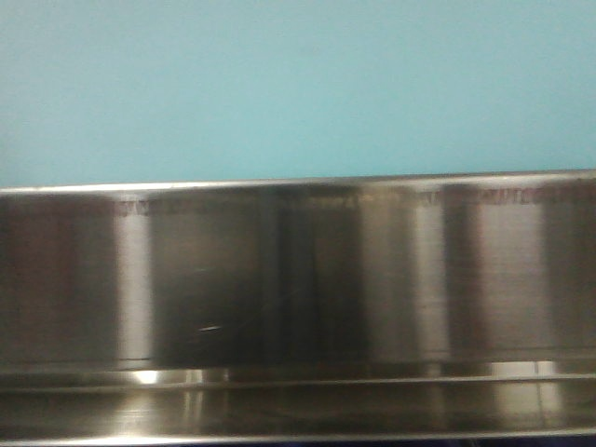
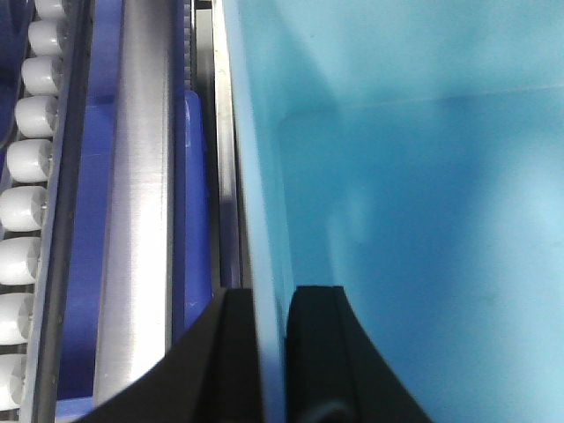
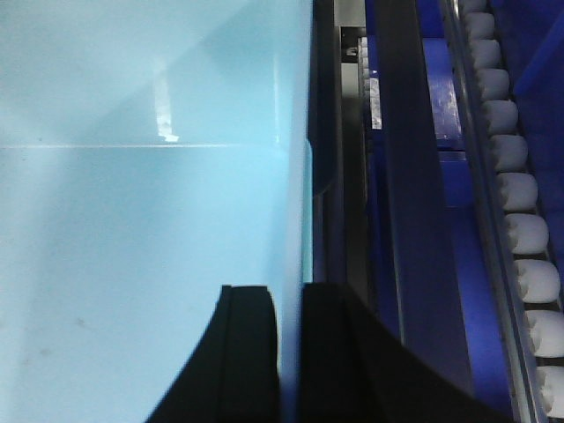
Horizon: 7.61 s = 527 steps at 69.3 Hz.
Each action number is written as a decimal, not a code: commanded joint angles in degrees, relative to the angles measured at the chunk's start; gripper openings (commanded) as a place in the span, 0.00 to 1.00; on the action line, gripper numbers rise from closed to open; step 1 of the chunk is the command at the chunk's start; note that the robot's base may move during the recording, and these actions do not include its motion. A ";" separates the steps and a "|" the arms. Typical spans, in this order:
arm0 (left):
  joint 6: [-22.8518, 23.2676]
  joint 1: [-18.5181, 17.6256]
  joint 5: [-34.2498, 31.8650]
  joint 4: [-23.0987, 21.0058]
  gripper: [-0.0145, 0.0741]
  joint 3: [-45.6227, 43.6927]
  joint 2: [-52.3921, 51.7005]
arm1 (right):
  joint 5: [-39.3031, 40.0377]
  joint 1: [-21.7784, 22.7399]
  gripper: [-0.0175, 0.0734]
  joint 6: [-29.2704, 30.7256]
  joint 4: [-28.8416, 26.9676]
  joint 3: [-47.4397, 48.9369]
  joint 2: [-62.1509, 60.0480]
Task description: Move two blue bins to right shelf middle
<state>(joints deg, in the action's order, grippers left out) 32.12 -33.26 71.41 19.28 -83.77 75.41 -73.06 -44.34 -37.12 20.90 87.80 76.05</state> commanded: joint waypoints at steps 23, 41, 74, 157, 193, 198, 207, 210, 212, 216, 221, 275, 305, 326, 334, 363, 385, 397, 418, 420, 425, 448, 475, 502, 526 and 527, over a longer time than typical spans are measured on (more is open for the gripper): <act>-0.56 -0.77 -1.45 -1.10 0.04 0.31 2.01 | 3.10 -0.36 0.01 -3.01 -0.53 -4.01 0.62; -0.56 -0.77 -1.45 -1.10 0.04 0.40 2.85 | 3.10 -0.36 0.01 -3.01 -0.53 -5.12 1.07; -0.43 -0.77 -1.45 -1.10 0.04 0.40 2.83 | 3.10 -0.36 0.03 -3.01 -0.53 -5.18 1.57; 0.03 -0.77 -1.45 0.80 0.57 -1.39 2.83 | 3.10 -0.36 0.49 -3.01 -0.06 -2.32 1.37; 1.96 -0.66 -1.45 -0.19 0.57 -1.39 3.96 | 3.10 -0.36 0.49 -3.01 -0.06 -4.60 1.71; 1.96 -0.66 -1.45 -0.72 0.57 -1.39 4.56 | 3.10 -0.36 0.49 -3.01 -0.06 -4.60 1.71; 1.96 -0.66 -1.45 -1.08 0.57 -1.39 5.62 | 3.10 -0.36 0.49 -3.01 -0.06 -5.26 1.63; 1.96 -0.66 -1.45 -1.08 0.57 -1.39 5.90 | 3.10 -0.36 0.49 -3.01 -0.06 -5.50 1.63; 1.96 -0.66 -1.45 -1.08 0.57 -1.39 5.90 | 3.10 -0.36 0.49 -3.01 -0.06 -5.76 1.63; 1.96 -0.66 -1.45 -1.08 0.57 -1.39 5.90 | 3.10 -0.36 0.49 -3.01 -0.06 -5.89 1.63; 1.96 -0.66 -1.45 -1.08 0.57 -1.39 5.90 | 3.10 -0.36 0.49 -3.01 0.64 -5.62 1.63; 1.96 -0.66 -1.45 -0.52 0.57 -1.51 5.88 | 3.10 -0.36 0.49 -3.01 4.27 -3.83 1.56; 1.36 -0.66 -1.45 -3.64 0.57 -6.38 5.17 | 3.10 -0.36 0.49 0.73 -3.45 2.25 1.41; -0.58 -0.66 -1.45 -3.31 0.57 -7.22 5.04 | 3.10 -0.09 0.49 2.32 -2.57 3.08 1.50; -0.59 -0.66 -1.45 -0.74 0.57 -7.22 5.04 | 3.10 -0.09 0.49 2.32 -0.17 3.08 1.50; -0.09 -0.54 -1.45 6.14 0.61 -7.22 5.04 | 3.10 -0.09 0.49 2.32 0.12 3.08 1.50; 0.04 5.02 -1.45 -2.25 0.77 -6.99 5.04 | 3.10 1.23 0.49 2.32 1.32 2.75 1.50; -0.18 6.00 -1.45 -2.46 0.77 -4.18 5.04 | 3.10 3.58 0.49 2.32 -0.54 0.68 1.50; -0.18 6.00 -1.45 -2.19 0.77 -1.62 5.04 | 3.10 4.26 0.49 2.32 -1.56 0.12 1.50; -0.18 6.00 -1.45 -2.19 0.77 -1.62 5.04 | 3.10 4.26 0.49 2.32 -1.67 0.12 1.54; -0.18 6.00 -1.45 -2.21 0.77 -1.62 5.15 | 3.10 4.26 0.49 2.32 -1.67 0.12 1.54; -0.18 6.00 -1.45 -3.89 0.77 -1.48 6.65 | 3.10 4.26 0.49 2.32 -3.96 -0.01 1.64; -0.68 6.00 -1.45 -7.45 0.77 -0.91 6.65 | 3.10 4.26 0.49 2.32 -5.29 -2.69 1.93; -0.68 6.00 -1.45 -7.20 0.77 4.43 6.65 | 3.10 4.26 0.49 2.32 -6.23 -5.22 2.16; -0.68 6.00 -1.45 -7.07 0.77 4.44 6.65 | 3.10 4.26 0.49 2.32 -6.34 -6.47 3.79; -0.68 6.00 -1.45 -7.07 0.77 4.44 6.65 | 3.10 4.26 0.49 2.32 -6.34 -6.61 3.78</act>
<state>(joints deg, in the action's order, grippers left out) 31.51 -27.41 68.69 12.38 -80.25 81.89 -70.42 -40.25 -35.02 14.19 82.23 79.12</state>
